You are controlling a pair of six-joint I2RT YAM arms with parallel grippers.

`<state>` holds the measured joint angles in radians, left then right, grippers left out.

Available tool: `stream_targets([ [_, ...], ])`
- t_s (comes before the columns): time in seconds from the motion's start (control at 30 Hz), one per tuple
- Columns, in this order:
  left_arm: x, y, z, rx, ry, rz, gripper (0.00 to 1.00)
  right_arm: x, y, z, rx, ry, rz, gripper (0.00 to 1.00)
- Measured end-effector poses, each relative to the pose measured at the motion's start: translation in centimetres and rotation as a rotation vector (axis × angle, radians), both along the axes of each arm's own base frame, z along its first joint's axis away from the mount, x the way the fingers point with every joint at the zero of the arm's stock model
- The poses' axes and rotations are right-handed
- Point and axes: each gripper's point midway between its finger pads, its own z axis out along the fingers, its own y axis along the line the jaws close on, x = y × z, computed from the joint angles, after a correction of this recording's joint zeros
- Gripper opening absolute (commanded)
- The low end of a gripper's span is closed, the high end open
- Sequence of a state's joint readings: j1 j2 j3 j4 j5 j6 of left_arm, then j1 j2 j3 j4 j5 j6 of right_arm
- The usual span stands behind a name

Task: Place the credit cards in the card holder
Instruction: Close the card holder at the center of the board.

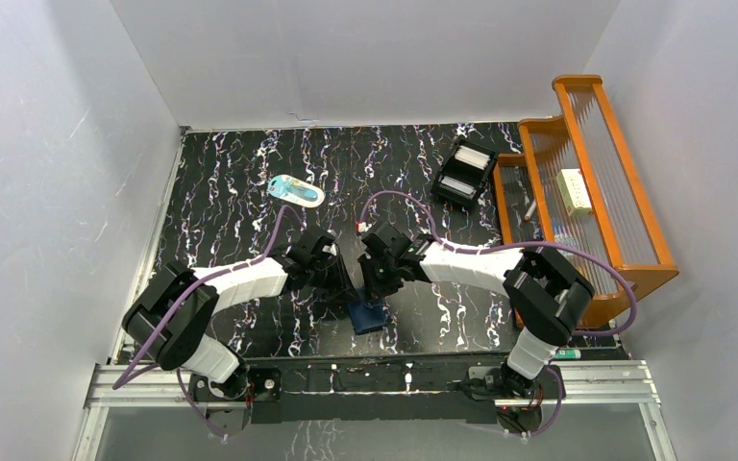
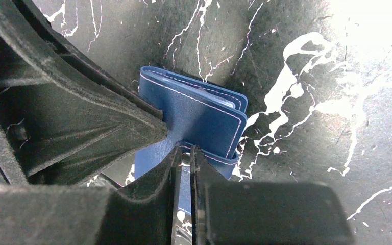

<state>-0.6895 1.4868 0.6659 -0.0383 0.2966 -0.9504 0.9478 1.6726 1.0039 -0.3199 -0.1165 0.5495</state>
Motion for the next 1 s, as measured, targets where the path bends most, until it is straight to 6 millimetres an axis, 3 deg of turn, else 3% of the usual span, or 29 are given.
stream_targets([
  [1.0, 0.11, -0.23, -0.03, 0.003, 0.013, -0.001, 0.13, -0.69, -0.58, 0.12, -0.078, -0.048, 0.013, 0.21],
])
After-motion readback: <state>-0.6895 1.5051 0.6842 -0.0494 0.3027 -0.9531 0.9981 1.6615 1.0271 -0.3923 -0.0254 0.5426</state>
